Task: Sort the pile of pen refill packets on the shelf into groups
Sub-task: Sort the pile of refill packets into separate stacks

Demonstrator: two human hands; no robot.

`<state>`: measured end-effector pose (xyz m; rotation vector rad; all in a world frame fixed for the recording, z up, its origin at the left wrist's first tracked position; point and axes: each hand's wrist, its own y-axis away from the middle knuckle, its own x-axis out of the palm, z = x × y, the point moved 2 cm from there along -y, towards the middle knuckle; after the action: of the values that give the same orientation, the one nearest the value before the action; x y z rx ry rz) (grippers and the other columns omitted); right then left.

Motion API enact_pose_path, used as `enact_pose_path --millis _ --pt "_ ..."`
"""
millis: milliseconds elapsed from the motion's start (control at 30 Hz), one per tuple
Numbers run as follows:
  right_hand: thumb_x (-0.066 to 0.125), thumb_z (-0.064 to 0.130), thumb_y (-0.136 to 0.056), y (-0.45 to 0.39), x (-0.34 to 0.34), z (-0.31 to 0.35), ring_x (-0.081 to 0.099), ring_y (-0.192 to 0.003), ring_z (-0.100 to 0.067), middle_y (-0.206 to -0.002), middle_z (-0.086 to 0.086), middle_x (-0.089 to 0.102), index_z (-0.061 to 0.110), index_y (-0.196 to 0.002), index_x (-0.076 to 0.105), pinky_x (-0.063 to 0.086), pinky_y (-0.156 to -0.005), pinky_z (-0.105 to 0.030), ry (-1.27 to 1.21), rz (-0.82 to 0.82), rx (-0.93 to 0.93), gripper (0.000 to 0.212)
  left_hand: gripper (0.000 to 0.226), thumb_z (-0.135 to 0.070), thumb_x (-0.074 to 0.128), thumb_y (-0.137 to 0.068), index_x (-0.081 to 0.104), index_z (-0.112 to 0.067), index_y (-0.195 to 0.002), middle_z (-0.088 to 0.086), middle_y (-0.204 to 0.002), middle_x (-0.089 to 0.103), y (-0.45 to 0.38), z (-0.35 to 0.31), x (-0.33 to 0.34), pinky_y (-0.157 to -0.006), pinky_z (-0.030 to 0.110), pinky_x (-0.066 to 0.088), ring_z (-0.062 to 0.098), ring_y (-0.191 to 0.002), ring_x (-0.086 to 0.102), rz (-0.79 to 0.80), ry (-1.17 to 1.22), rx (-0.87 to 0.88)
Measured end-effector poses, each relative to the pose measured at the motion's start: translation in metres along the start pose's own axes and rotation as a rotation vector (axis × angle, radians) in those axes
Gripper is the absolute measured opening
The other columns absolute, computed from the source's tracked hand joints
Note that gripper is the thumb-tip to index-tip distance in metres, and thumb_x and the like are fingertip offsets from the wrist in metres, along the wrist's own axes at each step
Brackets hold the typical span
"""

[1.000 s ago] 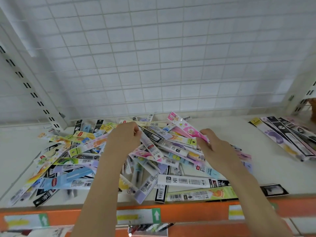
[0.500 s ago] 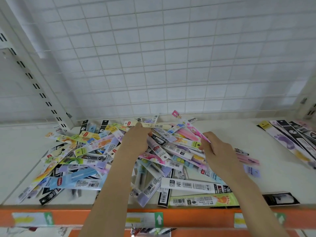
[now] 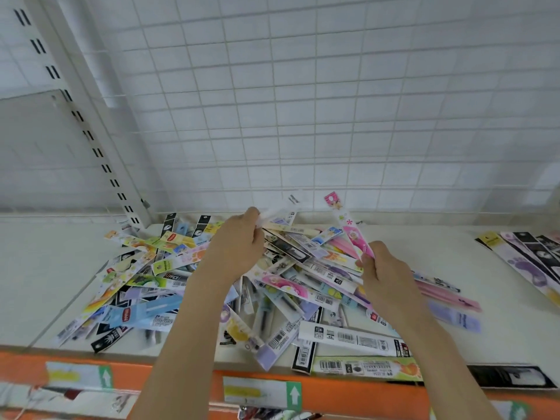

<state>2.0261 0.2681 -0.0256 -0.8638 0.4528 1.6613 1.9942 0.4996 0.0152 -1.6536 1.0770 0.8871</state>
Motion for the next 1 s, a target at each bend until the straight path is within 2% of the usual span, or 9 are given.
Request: enact_pose_path --millis 67,133,200,267,400,467,633,733,1000 --pt "0.032 0.013 -0.1 -0.004 0.002 0.002 0.058 -0.076 -0.03 -0.081 -0.012 0.059 0.008 -0.091 0.04 0.04 -0.058 -0.036 0.029 0.001 -0.014 0.012 0.006 -0.008 0.036 -0.092 0.033 -0.009 -0.087 0.007 -0.067 0.048 0.0 0.007 -0.002 -0.045 0.027 0.022 0.014 -0.05 0.036 -0.002 -0.007 -0.093" --pt "0.035 0.012 -0.099 -0.009 0.004 0.005 0.048 -0.061 -0.02 -0.07 -0.004 0.048 0.009 -0.091 0.041 0.03 -0.05 -0.029 0.065 0.0 -0.033 0.01 0.008 -0.015 0.04 -0.093 0.036 -0.01 -0.088 0.004 -0.07 0.049 0.002 0.017 -0.005 -0.05 0.029 0.03 0.021 -0.058 0.046 -0.049 0.054 -0.219" --pt "0.037 0.016 -0.099 -0.017 0.005 0.009 0.043 -0.055 -0.014 -0.067 -0.002 0.045 0.01 -0.093 0.041 0.028 -0.047 -0.027 0.081 0.008 -0.052 0.01 0.017 -0.021 0.042 -0.095 0.04 -0.01 -0.082 0.001 -0.068 0.047 0.007 0.024 -0.008 -0.058 0.03 0.034 0.025 -0.066 0.049 -0.083 0.076 -0.3" --pt "0.039 0.026 -0.099 -0.027 0.008 0.016 0.044 -0.053 -0.015 -0.065 -0.001 0.049 0.012 -0.098 0.042 0.031 -0.046 -0.028 0.085 0.05 -0.078 0.014 0.029 -0.025 0.04 -0.097 0.037 -0.013 -0.07 0.001 -0.063 0.043 0.015 0.031 -0.009 -0.056 0.031 0.033 0.024 -0.062 0.046 -0.075 0.106 -0.381" --pt "0.041 0.045 -0.096 -0.05 0.021 0.041 0.053 -0.064 -0.02 -0.068 0.004 0.05 0.016 -0.114 0.043 0.04 -0.057 -0.029 0.205 0.133 -0.151 0.034 0.041 -0.028 0.036 -0.099 0.03 -0.014 -0.061 0.003 -0.059 0.041 0.036 0.039 -0.007 -0.054 0.031 0.029 0.024 -0.06 0.042 -0.029 0.078 -0.456" --pt "0.043 0.048 -0.095 -0.061 0.03 0.054 0.053 -0.072 -0.021 -0.071 0.005 0.049 0.016 -0.117 0.042 0.04 -0.062 -0.03 0.263 0.167 -0.183 0.039 0.043 -0.028 0.037 -0.099 0.028 -0.014 -0.059 0.002 -0.059 0.037 0.046 0.042 -0.008 -0.057 0.032 0.028 0.022 -0.059 0.038 -0.038 0.084 -0.476" --pt "0.041 0.024 -0.098 -0.094 0.053 0.075 0.051 -0.076 -0.021 -0.076 0.001 0.052 0.014 -0.102 0.052 0.037 -0.062 -0.029 0.332 0.268 -0.274 0.015 0.043 -0.027 0.043 -0.097 0.027 -0.012 -0.059 0.003 -0.055 0.034 0.063 0.053 -0.018 -0.049 0.029 0.025 0.016 -0.051 0.032 -0.095 0.101 -0.525" --pt "0.041 0.016 -0.097 -0.113 0.065 0.081 0.052 -0.077 -0.022 -0.091 -0.007 0.061 0.01 -0.105 0.06 0.04 -0.067 -0.028 0.369 0.276 -0.282 0.022 0.043 -0.027 0.045 -0.095 0.027 -0.011 -0.06 0.002 -0.056 0.031 0.071 0.057 -0.023 -0.048 0.029 0.023 0.016 -0.051 0.03 -0.114 0.105 -0.573" --pt "0.042 0.023 -0.096 -0.133 0.089 0.068 0.056 -0.082 -0.023 -0.103 -0.008 0.064 0.009 -0.113 0.063 0.043 -0.068 -0.028 0.539 0.316 -0.274 0.03 0.043 -0.025 0.049 -0.094 0.028 -0.009 -0.061 0.003 -0.054 0.028 0.083 0.065 -0.018 -0.05 0.031 0.02 0.019 -0.051 0.026 -0.151 0.183 -0.63"
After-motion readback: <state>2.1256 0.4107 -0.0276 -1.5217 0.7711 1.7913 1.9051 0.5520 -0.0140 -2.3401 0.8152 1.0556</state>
